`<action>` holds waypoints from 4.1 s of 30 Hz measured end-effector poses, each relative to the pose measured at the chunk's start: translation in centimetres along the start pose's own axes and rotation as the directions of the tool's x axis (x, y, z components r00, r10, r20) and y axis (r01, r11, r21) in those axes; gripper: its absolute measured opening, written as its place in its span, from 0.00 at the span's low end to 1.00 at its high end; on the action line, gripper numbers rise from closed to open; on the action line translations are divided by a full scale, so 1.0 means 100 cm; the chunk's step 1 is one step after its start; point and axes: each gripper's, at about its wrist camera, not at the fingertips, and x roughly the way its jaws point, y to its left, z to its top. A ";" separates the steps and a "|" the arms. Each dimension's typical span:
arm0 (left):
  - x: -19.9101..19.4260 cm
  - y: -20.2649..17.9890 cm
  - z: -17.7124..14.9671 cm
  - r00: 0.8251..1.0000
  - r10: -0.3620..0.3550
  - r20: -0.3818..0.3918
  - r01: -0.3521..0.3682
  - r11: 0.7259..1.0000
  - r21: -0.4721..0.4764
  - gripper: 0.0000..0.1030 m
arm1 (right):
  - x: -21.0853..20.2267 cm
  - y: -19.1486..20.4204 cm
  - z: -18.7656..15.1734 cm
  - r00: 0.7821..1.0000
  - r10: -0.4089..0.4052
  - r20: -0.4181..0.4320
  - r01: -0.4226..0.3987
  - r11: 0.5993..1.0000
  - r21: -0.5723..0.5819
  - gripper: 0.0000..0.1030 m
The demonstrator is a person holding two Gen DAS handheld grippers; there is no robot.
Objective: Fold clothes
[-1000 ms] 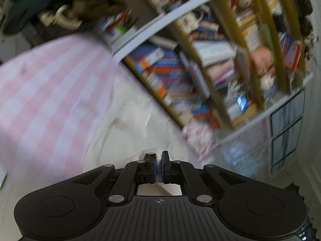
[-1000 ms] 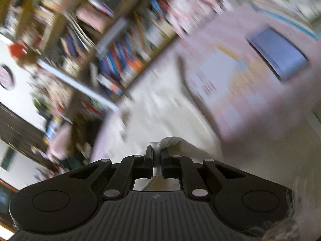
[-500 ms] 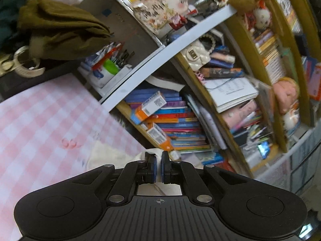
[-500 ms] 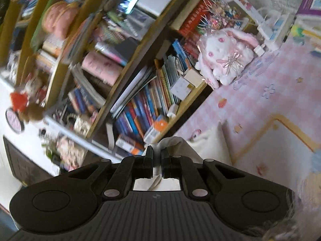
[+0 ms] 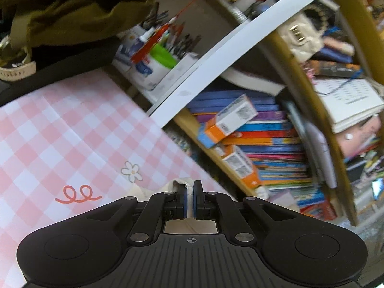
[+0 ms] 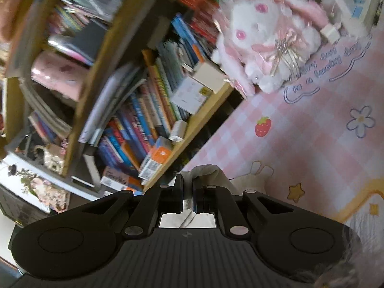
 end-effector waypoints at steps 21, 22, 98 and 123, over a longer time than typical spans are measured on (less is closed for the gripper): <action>0.080 0.021 -0.014 0.969 0.210 -0.132 -0.207 0.978 0.041 0.07 | 0.087 -0.064 0.013 0.974 -0.173 -0.149 0.174 0.985 -0.007 0.07; 0.081 0.019 -0.014 0.965 0.224 -0.135 -0.218 0.974 0.059 0.09 | 0.088 -0.064 0.013 0.972 -0.176 -0.153 0.176 0.984 -0.013 0.07; 0.151 -0.132 -0.045 0.947 0.316 -0.055 -0.239 0.810 0.535 0.16 | 0.106 0.048 -0.129 0.921 -0.353 -0.164 0.029 0.484 -0.874 0.40; 0.011 -0.131 -0.193 0.923 0.320 -0.213 -0.040 0.632 0.774 0.18 | 0.167 0.077 -0.125 0.924 -0.263 -0.278 -0.099 0.537 -0.838 0.25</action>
